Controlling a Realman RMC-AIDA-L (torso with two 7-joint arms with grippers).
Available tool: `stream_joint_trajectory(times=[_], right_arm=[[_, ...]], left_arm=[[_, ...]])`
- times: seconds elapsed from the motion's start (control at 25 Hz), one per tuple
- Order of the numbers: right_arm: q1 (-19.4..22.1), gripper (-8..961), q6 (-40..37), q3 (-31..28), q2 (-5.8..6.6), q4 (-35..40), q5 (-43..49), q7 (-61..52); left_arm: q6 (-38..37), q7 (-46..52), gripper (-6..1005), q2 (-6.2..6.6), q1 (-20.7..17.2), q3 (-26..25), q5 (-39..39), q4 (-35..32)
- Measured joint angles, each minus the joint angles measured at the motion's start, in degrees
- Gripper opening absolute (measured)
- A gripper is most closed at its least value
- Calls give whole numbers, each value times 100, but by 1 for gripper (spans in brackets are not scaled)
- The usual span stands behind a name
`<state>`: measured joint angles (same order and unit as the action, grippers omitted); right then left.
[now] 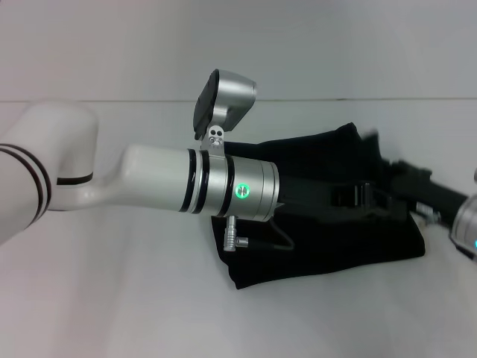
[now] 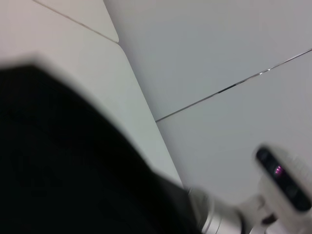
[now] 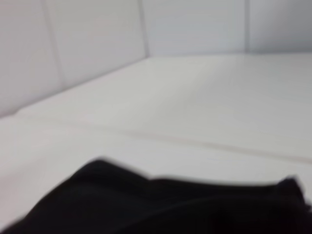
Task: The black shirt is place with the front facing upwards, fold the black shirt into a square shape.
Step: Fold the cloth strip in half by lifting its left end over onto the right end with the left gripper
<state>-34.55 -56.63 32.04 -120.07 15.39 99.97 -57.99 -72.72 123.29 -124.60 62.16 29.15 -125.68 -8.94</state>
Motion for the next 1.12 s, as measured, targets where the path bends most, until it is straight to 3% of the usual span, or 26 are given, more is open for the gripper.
stream_joint_trajectory(times=[0.32,0.52,0.72,1.12], right_arm=[[-429,835,462,-11,-8,-91,-715,75],[-569,835,713,-13,-1,-61,-742,92],[-567,835,972,-13,1,-61,-748,104],[-420,835,1345,-260,10,-30,-757,110]], left_arm=[[347,-303,64,-11,-86,19,-16,110],[1056,-668,64,-20,-75,-17,27,474],[1950,-1246,64,-21,16,-61,434,940],[2116,-1471,77,-20,-5,-370,474,1081]])
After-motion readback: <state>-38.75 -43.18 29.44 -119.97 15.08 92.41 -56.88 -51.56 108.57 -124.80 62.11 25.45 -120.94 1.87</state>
